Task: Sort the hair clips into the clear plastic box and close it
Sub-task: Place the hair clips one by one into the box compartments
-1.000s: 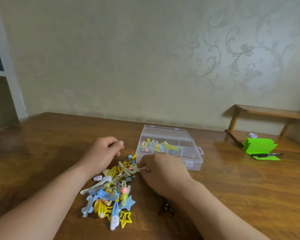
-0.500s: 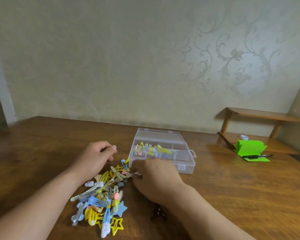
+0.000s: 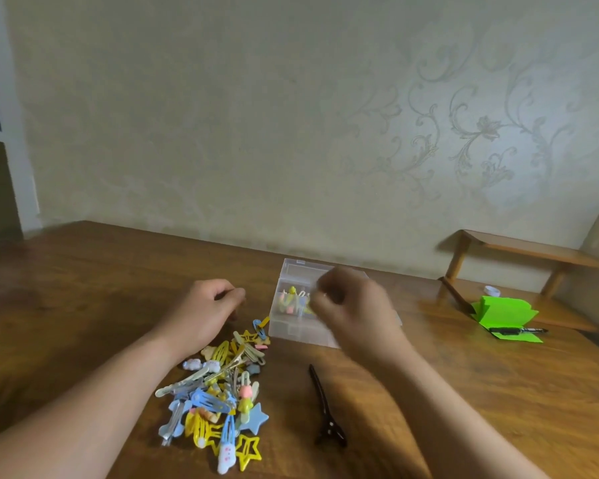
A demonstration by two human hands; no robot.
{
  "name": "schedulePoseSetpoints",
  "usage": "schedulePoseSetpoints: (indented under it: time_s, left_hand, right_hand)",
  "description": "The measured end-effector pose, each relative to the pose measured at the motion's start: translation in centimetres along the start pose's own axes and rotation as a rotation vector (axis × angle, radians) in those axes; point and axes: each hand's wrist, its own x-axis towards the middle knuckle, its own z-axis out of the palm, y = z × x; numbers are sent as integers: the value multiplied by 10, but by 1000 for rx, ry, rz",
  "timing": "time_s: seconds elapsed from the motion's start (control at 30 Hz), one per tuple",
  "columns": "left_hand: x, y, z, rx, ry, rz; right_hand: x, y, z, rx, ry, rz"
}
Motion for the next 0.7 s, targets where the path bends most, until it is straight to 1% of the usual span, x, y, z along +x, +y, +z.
schedulePoseSetpoints:
  time_s: [0.03, 0.1, 0.23, 0.33, 0.47, 0.63, 0.7]
  left_hand:
    - [1, 0, 0, -14, 1, -2]
    - [2, -1, -1, -29, -6, -5]
    - [2, -1, -1, -37, -13, -11]
    - [1, 1, -2, -35, -11, -16]
    - [0, 2, -3, -21, -12, -22]
    - [-1, 3, -3, -16, -12, -16]
    - [-1, 3, -3, -13, -11, -14]
  right_hand:
    - [12, 9, -9, 19, 59, 50]
    - [36, 29, -24, -25, 84, 159]
    - [74, 66, -35, -139, -55, 328]
    - [89, 78, -30, -239, -188, 347]
    - [101, 82, -19, -326, -321, 373]
    - [109, 83, -7, -477, -403, 390]
    - [111, 85, -7, -506, -403, 398]
